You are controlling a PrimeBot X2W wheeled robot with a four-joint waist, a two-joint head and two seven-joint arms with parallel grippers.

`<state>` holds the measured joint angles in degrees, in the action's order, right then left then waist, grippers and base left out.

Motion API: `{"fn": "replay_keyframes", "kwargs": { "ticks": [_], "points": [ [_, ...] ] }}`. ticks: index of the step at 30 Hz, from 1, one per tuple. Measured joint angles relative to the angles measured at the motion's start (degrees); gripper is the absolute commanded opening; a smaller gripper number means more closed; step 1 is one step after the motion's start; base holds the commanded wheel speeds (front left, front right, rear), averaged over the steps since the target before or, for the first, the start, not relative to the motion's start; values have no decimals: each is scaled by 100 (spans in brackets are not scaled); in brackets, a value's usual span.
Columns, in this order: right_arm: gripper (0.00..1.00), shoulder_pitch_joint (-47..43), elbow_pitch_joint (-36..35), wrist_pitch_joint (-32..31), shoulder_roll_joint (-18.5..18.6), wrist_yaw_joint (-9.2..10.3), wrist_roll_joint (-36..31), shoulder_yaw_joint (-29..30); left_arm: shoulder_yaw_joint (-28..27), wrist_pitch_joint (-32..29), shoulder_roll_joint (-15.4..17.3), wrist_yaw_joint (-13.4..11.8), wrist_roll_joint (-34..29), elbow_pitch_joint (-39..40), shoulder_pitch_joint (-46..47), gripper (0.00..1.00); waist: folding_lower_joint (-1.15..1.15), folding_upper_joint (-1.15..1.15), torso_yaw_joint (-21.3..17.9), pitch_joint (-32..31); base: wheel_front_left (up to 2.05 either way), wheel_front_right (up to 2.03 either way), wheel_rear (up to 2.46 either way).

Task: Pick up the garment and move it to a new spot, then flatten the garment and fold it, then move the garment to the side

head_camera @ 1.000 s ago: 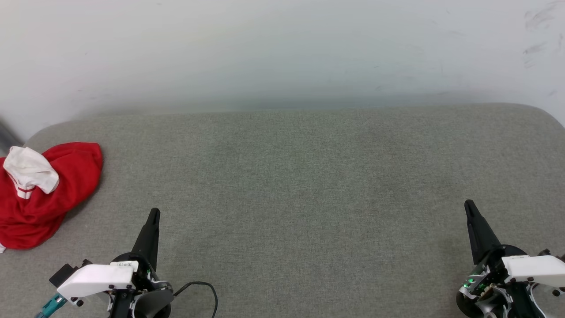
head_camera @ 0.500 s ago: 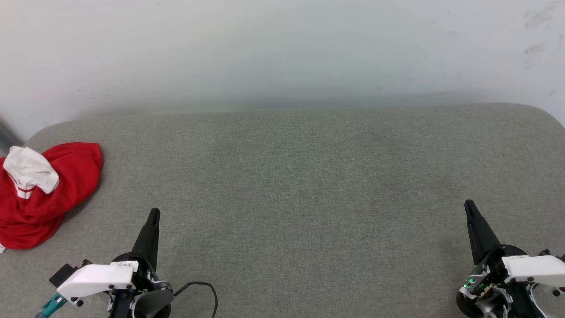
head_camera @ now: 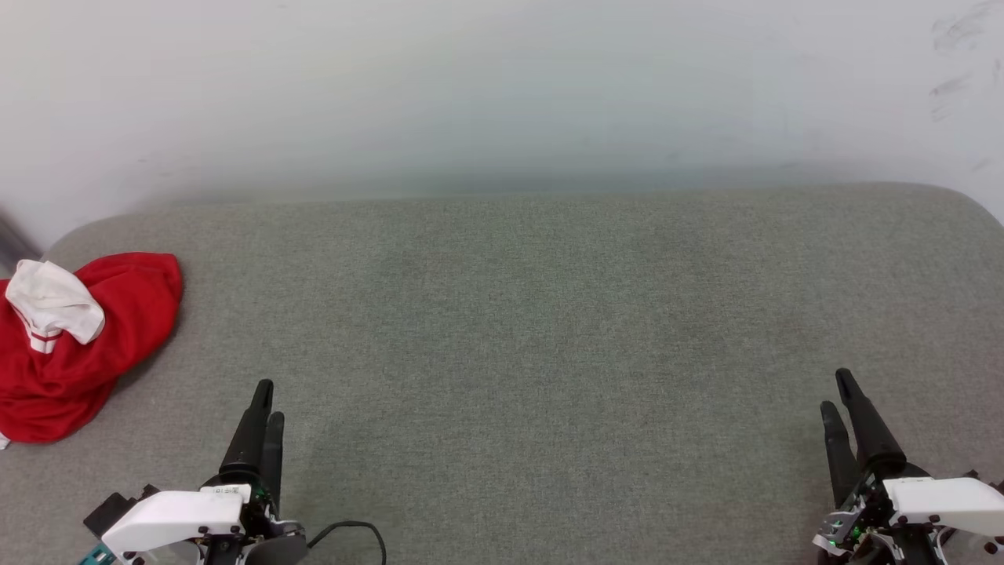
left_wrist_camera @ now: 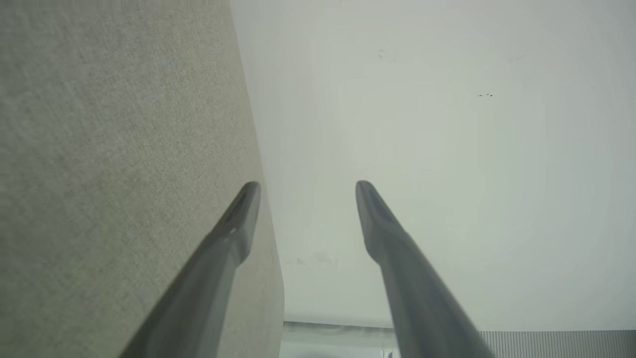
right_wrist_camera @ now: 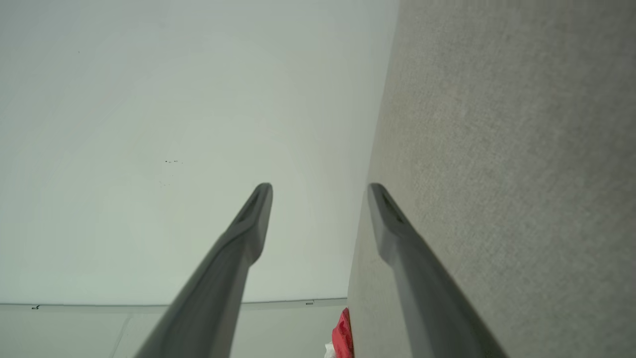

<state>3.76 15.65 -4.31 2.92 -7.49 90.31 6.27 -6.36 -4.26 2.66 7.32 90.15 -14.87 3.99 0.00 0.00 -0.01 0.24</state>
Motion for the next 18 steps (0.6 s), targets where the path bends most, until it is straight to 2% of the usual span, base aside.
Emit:
{"fn": "replay_keyframes", "kwargs": {
  "ticks": [7, 18],
  "points": [
    [100, -16, -243, 186, -1, 0, -806, 44, -141, 191, 2, -140, -680, 216, -5, 100, 0, 0, -4, 18, 0, 0, 0],
    [100, -32, -755, 450, -2, 0, -2341, -47, 19, 450, 3, -569, -2128, 761, -21, 100, 0, 0, 5, 64, 0, 0, 0]
  ]
}}
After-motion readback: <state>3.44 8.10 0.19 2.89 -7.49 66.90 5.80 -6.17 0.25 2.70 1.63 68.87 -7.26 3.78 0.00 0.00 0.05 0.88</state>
